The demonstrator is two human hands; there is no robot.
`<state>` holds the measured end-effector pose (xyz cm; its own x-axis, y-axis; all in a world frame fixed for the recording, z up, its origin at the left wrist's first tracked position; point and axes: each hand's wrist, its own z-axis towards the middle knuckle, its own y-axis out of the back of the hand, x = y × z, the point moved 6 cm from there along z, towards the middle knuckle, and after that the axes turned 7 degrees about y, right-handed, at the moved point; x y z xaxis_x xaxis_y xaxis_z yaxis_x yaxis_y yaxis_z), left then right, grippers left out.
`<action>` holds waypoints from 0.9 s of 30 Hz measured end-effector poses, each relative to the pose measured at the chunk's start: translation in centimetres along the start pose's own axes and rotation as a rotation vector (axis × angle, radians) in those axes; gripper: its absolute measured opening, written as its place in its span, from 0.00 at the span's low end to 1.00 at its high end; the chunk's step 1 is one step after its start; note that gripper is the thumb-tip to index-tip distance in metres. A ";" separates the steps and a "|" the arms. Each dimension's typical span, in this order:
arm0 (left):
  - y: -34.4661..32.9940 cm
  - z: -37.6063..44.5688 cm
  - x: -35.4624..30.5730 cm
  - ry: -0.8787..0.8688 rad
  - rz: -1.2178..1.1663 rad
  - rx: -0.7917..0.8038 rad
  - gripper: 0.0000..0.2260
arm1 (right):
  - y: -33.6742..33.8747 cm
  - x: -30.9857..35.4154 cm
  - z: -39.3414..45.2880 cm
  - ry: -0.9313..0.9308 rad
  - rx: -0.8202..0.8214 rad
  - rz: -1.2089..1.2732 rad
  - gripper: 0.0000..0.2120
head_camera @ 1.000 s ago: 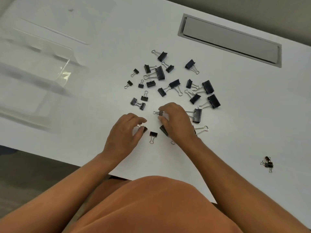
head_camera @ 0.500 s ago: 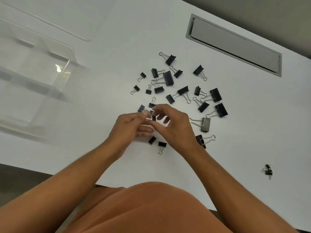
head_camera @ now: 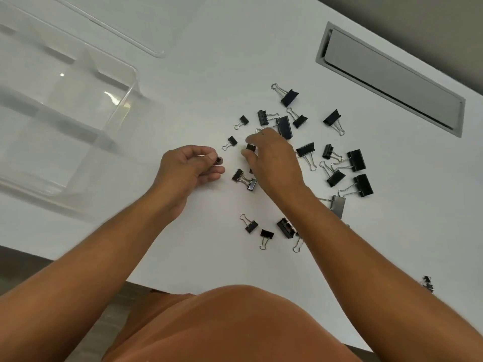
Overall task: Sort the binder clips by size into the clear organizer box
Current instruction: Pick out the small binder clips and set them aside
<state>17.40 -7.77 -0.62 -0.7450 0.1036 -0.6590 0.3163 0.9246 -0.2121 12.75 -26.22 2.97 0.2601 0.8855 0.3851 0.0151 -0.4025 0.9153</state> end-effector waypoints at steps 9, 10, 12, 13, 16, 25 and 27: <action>-1.4 0.0 0.0 0.034 -0.043 0.105 0.09 | -0.9 -0.9 0.4 -0.056 -0.121 -0.041 0.06; -1.3 0.0 -0.2 -0.009 0.003 0.088 0.09 | -0.6 -0.9 0.1 -0.043 -0.156 0.017 0.07; -1.0 -0.2 -1.0 -0.167 0.181 0.016 0.11 | 0.2 -0.6 -0.7 0.004 -0.205 0.154 0.09; -0.9 -0.5 -1.6 -0.271 0.292 -0.026 0.11 | 0.7 -0.4 -1.1 0.010 -0.202 0.231 0.10; -1.9 -2.1 -3.4 -0.627 0.680 -0.054 0.12 | 1.8 0.3 -1.8 -0.072 -0.069 0.464 0.13; -2.6 -1.9 -4.1 -0.803 0.997 -0.058 0.13 | 3.3 1.6 -1.0 -0.051 0.091 0.627 0.22; -2.6 -1.8 -4.1 -0.792 0.971 -0.035 0.13 | 2.9 1.7 -0.8 -0.056 0.094 0.667 0.22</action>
<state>18.58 -9.91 3.86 0.3474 0.5094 -0.7873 0.5114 0.6008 0.6144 12.44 -25.71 6.33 0.2926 0.4277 0.8553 -0.0834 -0.8796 0.4684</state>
